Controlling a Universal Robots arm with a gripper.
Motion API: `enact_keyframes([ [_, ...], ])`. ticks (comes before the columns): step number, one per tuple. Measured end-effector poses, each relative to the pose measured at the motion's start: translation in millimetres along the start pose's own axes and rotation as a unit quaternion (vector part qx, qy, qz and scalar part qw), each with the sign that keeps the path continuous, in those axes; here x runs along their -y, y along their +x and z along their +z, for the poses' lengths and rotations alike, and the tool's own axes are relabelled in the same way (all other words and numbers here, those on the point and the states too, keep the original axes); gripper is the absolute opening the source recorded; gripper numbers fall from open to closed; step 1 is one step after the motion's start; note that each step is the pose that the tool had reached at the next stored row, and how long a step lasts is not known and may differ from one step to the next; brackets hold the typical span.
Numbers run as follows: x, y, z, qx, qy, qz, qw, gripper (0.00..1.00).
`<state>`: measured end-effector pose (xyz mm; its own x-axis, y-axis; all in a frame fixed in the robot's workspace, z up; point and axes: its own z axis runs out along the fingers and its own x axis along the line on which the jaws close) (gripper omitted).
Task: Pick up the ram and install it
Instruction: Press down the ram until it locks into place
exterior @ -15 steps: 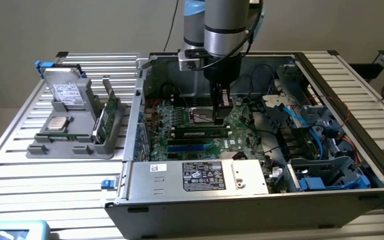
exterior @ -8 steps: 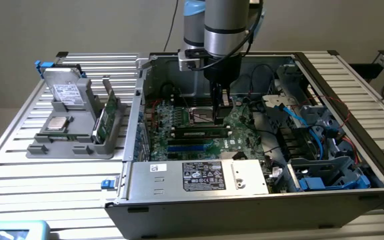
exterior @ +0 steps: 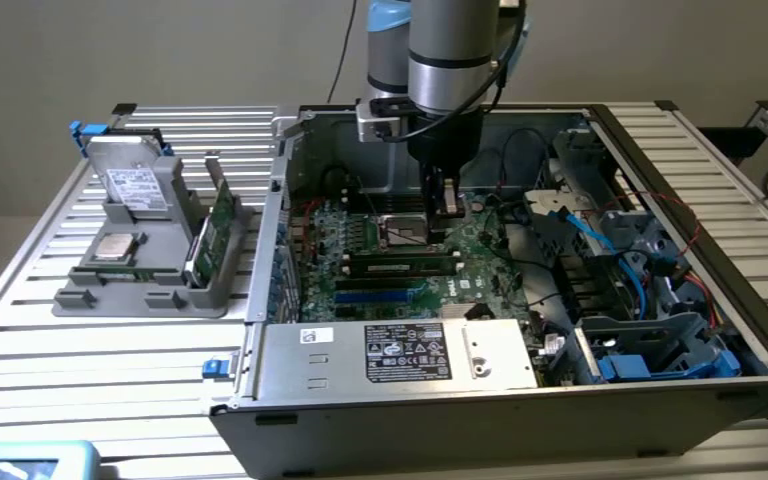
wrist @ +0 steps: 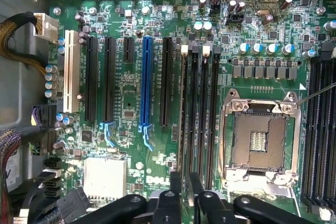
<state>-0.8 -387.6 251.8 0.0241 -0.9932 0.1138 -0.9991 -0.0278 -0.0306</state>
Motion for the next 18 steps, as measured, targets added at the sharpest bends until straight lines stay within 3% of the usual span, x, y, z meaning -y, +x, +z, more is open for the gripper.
enact_keyframes([
  [2, 0.0, 0.0, 0.0, 0.0000, 0.0000, 0.000, 1.0000, 0.11],
  [8, 0.0, 2.8, 2.6, 0.0002, -0.0018, 0.007, 1.0000, 0.11],
  [12, -0.2, 3.6, 5.4, 0.0027, -0.0043, 0.014, 0.9999, 0.11],
  [18, 1.7, 3.7, 10.4, 0.0046, -0.0055, 0.019, 0.9998, 0.11],
])
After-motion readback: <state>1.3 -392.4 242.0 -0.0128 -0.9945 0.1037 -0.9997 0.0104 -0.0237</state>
